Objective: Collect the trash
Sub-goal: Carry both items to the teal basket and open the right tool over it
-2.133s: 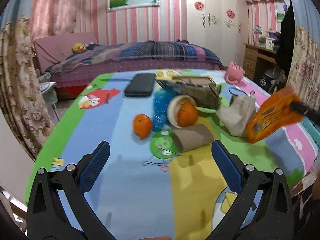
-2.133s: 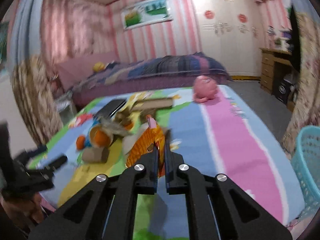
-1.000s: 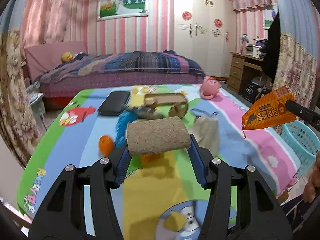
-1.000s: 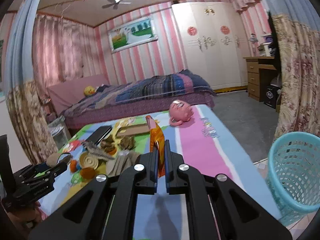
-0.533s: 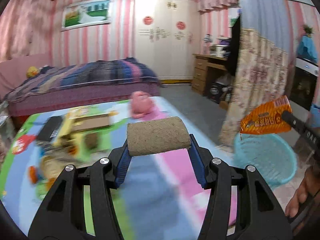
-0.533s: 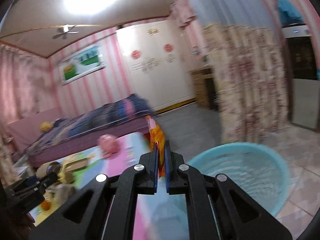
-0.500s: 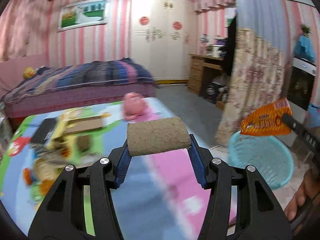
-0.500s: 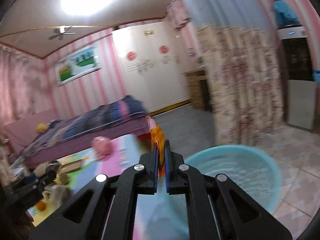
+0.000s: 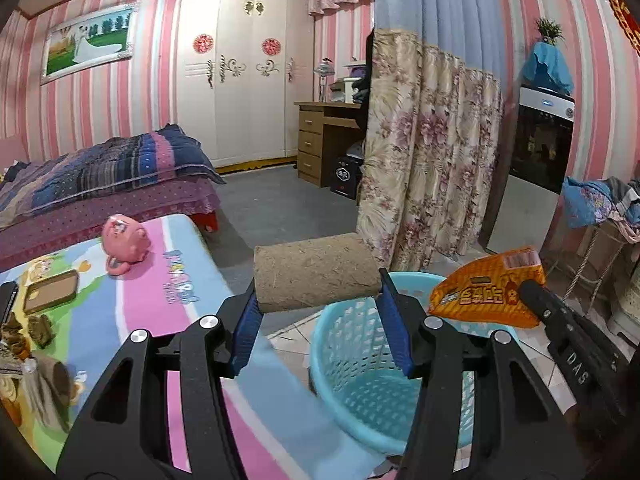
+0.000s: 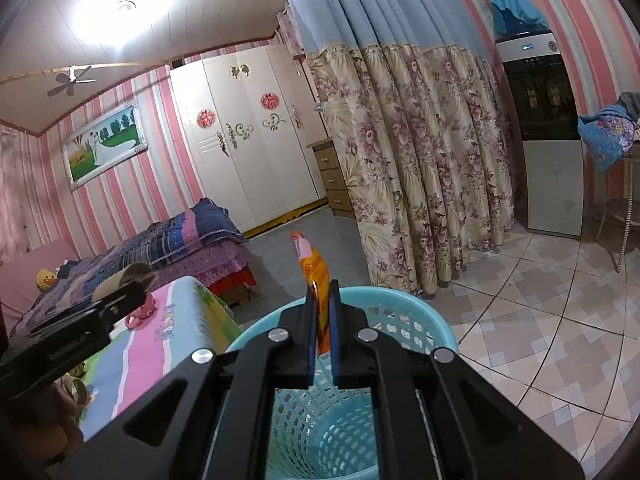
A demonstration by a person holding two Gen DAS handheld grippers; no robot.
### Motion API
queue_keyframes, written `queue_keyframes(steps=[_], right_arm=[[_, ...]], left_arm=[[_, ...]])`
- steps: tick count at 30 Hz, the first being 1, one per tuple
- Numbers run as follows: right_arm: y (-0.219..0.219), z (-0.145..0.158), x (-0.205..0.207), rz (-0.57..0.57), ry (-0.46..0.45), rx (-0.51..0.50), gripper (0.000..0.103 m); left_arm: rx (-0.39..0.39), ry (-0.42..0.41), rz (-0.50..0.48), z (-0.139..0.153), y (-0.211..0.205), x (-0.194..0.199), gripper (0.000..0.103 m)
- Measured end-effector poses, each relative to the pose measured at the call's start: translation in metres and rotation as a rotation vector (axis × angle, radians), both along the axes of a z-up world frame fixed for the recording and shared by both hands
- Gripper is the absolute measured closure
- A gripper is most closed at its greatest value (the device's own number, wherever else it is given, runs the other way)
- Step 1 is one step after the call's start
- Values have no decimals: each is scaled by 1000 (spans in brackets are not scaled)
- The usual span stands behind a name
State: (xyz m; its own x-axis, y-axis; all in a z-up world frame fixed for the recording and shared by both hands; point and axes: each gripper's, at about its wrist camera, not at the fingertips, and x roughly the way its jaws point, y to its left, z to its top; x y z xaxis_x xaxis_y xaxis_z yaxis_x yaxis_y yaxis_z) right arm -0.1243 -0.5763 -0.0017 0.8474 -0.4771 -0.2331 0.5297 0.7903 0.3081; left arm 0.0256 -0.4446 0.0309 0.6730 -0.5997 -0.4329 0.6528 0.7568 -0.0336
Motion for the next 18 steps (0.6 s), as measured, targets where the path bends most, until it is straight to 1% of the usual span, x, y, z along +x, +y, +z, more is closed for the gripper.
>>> queue_keyframes(steps=[7,9,10,11,12,13,14,18], right_arm=[[-7,-6,4,3,16,16,97],[-6,-6,2,-7,6,15,96],[-7,-7,1,-21,9,14,91],[-8,-7,0,-26,7,21,69],[-8,-8,-2,-19,-5,28,55],[-8,-8,-5,-22,-28,35,31],[-8,-8,-7,-28,-42,36,29],[-6,-5,-11,-52,-58,22,29]], left_arm=[[6,13,-16,-7,-12,3,50],[7,16,-19,-8,-14,3,50],[6,18,-22,-8,-15,3,49],[6,18,-24,-8,-14,3,49],[9,16,-25,-8,-15,3,49],[10,16,-25,-8,-16,3,49],[9,18,-24,-8,-15,3,49],[4,18,-21,-6,-11,4,49]])
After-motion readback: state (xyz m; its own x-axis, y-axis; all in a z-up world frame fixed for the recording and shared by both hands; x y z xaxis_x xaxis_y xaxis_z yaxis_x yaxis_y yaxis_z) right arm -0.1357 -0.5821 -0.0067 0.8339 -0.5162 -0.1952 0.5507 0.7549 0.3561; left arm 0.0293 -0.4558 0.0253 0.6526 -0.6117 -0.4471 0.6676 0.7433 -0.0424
